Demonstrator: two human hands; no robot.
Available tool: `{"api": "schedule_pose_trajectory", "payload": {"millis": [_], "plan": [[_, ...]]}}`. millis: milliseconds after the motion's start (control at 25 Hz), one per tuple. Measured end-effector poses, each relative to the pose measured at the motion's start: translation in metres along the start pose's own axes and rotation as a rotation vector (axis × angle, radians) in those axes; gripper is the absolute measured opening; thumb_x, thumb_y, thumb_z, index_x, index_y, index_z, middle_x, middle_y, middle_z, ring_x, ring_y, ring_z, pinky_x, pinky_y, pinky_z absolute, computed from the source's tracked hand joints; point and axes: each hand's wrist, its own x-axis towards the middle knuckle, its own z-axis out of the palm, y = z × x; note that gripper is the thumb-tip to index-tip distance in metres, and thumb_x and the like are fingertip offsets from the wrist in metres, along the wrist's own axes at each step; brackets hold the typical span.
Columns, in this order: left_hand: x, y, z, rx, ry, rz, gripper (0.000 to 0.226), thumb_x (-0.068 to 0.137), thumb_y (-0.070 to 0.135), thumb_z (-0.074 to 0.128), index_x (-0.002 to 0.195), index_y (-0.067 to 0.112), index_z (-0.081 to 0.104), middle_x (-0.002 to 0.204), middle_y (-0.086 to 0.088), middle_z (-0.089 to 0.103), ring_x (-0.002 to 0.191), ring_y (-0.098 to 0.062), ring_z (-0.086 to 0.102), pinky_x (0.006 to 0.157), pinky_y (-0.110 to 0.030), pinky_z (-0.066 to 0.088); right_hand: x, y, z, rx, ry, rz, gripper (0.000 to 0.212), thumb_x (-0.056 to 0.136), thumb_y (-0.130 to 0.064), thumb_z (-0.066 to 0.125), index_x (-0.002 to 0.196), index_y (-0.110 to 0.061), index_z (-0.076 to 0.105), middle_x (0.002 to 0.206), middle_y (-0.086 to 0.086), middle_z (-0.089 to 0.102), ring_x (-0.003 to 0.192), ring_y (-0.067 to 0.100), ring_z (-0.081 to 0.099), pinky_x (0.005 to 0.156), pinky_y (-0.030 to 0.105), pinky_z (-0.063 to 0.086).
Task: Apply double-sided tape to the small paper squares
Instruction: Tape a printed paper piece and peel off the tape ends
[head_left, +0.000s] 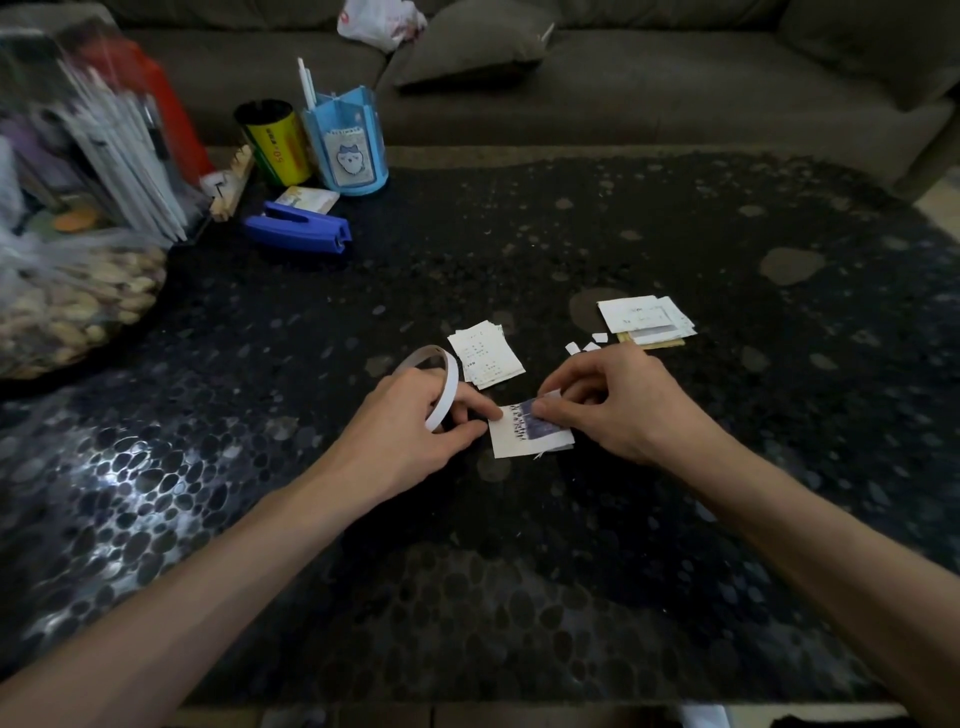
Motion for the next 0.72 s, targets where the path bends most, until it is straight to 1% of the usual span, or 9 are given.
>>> {"api": "schedule_pose_trajectory", "payload": {"millis": [120,160,200,280,320,400,520,600,720], "plan": [[0.0,0.001,-0.001,0.042,-0.008,0.007,0.019,0.092,0.025,0.076,0.102,0.04,0.08,0.079,0.016,0.065,0.071,0.005,0.06,0.063,-0.013,0.04,-0.003,-0.002,0.001,-0.032,0.016,-0.027,0.013,0.084,-0.04,0.086,0.086,-0.036,0.074,0.074,-0.014,0.072,0.063,-0.015,0.061,0.064,0.01,0.042],[0.0,0.001,-0.001,0.056,-0.009,0.012,0.019,0.092,0.025,0.076,0.103,0.041,0.079,0.079,0.016,0.065,0.073,0.004,0.06,0.065,-0.016,0.042,-0.004,-0.003,0.002,-0.043,0.029,-0.039,0.014,0.084,-0.041,0.086,0.088,-0.036,0.074,0.073,-0.014,0.071,0.064,-0.013,0.061,0.063,0.01,0.04],[0.0,0.001,-0.001,0.063,-0.008,0.019,0.019,0.092,0.026,0.076,0.102,0.042,0.079,0.079,0.015,0.065,0.075,0.003,0.06,0.066,-0.018,0.044,-0.006,-0.003,0.004,-0.057,0.048,-0.051,0.016,0.082,-0.042,0.087,0.09,-0.036,0.073,0.072,-0.013,0.07,0.067,-0.007,0.062,0.064,0.011,0.04],[0.001,-0.001,-0.001,0.06,-0.006,0.021,0.018,0.092,0.027,0.076,0.1,0.043,0.079,0.078,0.015,0.065,0.078,0.0,0.061,0.068,-0.021,0.046,-0.009,-0.003,0.007,-0.095,0.081,-0.068,0.022,0.079,-0.045,0.088,0.092,-0.035,0.072,0.073,-0.013,0.067,0.074,0.003,0.06,0.068,0.018,0.041],[0.001,-0.001,-0.001,0.055,-0.005,0.019,0.018,0.092,0.027,0.075,0.1,0.043,0.078,0.077,0.015,0.065,0.077,0.0,0.061,0.068,-0.02,0.046,-0.01,-0.004,0.008,-0.102,0.089,-0.072,0.025,0.078,-0.047,0.088,0.093,-0.035,0.072,0.074,-0.013,0.065,0.075,0.004,0.058,0.067,0.02,0.04],[0.002,-0.002,-0.001,0.051,-0.006,0.017,0.018,0.092,0.027,0.076,0.099,0.044,0.078,0.076,0.015,0.064,0.076,0.0,0.06,0.067,-0.019,0.043,-0.013,-0.006,0.011,-0.104,0.095,-0.074,0.032,0.076,-0.049,0.089,0.096,-0.033,0.069,0.079,-0.013,0.062,0.075,0.003,0.057,0.064,0.019,0.038],[0.002,-0.001,-0.001,0.042,-0.005,0.022,0.017,0.092,0.028,0.076,0.1,0.043,0.078,0.077,0.014,0.064,0.073,0.002,0.06,0.065,-0.019,0.042,-0.014,-0.009,0.015,-0.141,0.102,-0.079,0.041,0.076,-0.053,0.088,0.102,-0.033,0.064,0.094,-0.015,0.056,0.087,0.003,0.054,0.069,0.022,0.041],[0.001,-0.001,-0.001,0.058,0.001,0.032,0.015,0.091,0.031,0.077,0.101,0.043,0.078,0.078,0.014,0.064,0.072,0.002,0.059,0.064,-0.019,0.043,-0.011,-0.011,0.014,-0.156,0.086,-0.052,0.043,0.076,-0.051,0.088,0.105,-0.034,0.062,0.099,-0.015,0.054,0.089,0.002,0.053,0.071,0.022,0.042],[0.0,-0.001,-0.001,0.096,0.011,0.032,0.015,0.091,0.035,0.076,0.102,0.045,0.078,0.079,0.016,0.063,0.075,0.003,0.059,0.064,-0.019,0.043,-0.005,-0.01,0.005,-0.111,0.051,0.002,0.04,0.079,-0.038,0.09,0.106,-0.036,0.061,0.1,-0.011,0.057,0.078,0.002,0.053,0.073,0.023,0.045]]}}
